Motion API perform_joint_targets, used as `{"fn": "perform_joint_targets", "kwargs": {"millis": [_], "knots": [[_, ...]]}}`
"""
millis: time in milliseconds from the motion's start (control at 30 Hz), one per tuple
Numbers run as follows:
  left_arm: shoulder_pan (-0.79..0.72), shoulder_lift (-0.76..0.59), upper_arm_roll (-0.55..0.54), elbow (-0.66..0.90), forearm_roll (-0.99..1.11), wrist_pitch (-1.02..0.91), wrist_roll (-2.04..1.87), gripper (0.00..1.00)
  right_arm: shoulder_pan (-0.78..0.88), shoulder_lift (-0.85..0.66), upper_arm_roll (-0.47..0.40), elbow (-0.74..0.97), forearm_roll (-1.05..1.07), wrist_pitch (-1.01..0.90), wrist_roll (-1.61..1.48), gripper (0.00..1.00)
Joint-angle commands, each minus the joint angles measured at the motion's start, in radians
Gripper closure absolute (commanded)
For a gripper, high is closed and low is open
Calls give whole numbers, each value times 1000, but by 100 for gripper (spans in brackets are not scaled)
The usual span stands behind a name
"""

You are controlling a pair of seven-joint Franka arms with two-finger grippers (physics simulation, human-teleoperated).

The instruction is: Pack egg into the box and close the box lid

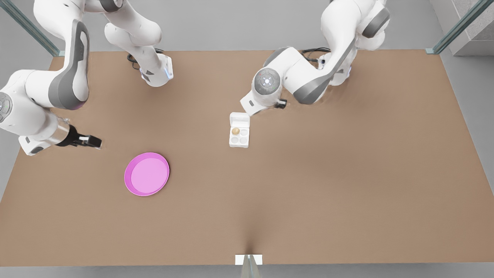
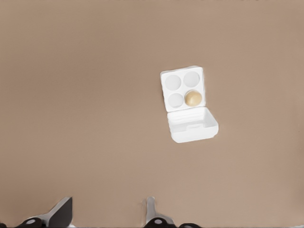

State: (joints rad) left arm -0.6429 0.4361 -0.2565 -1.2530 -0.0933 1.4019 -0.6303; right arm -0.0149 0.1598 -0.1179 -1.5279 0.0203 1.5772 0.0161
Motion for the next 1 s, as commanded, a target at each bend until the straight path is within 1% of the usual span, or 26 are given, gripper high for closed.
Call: {"fn": "perform_joint_targets", "kwargs": {"millis": [0,33,67,100,133,167,233,267,300,367,433,500,667,900,967], "knots": [[-3,1,0,0,-68,0,-6,56,15,4,-3,11,0,-9,-8,0],[-29,32,0,-2,-172,-7,-46,69,7,12,-11,25,9,-17,-24,0],[-41,35,2,-14,-240,-20,-77,75,7,14,-8,26,7,-28,-24,0],[-64,9,3,-49,-223,-87,-74,75,7,14,1,28,9,-23,-24,0],[-98,-48,2,-146,-189,-37,-74,75,26,7,7,26,9,9,-24,0],[-144,-141,2,-343,-163,132,-75,75,29,9,15,70,10,10,-13,0],[-162,-166,2,-448,-132,350,-74,75,30,4,18,68,12,10,-4,0],[-164,-165,2,-482,-106,416,-72,75,29,4,17,71,15,12,-4,0],[-164,-165,2,-516,-94,442,-65,75,29,3,17,68,18,12,-2,0],[-164,-165,2,-539,-92,462,-65,75,30,1,18,61,15,12,-2,0],[-166,-146,2,-571,-75,562,-63,75,29,4,18,58,15,13,-2,0],[-166,-109,2,-571,-51,640,-63,75,29,3,18,52,17,17,-2,0],[-164,-65,3,-614,-26,689,-62,75,30,4,18,52,17,23,-2,0],[-164,23,5,-609,-20,852,-63,75,30,7,18,52,17,30,-4,0],[-162,33,6,-609,0,867,-63,75,30,7,18,51,17,33,-4,0]]}}
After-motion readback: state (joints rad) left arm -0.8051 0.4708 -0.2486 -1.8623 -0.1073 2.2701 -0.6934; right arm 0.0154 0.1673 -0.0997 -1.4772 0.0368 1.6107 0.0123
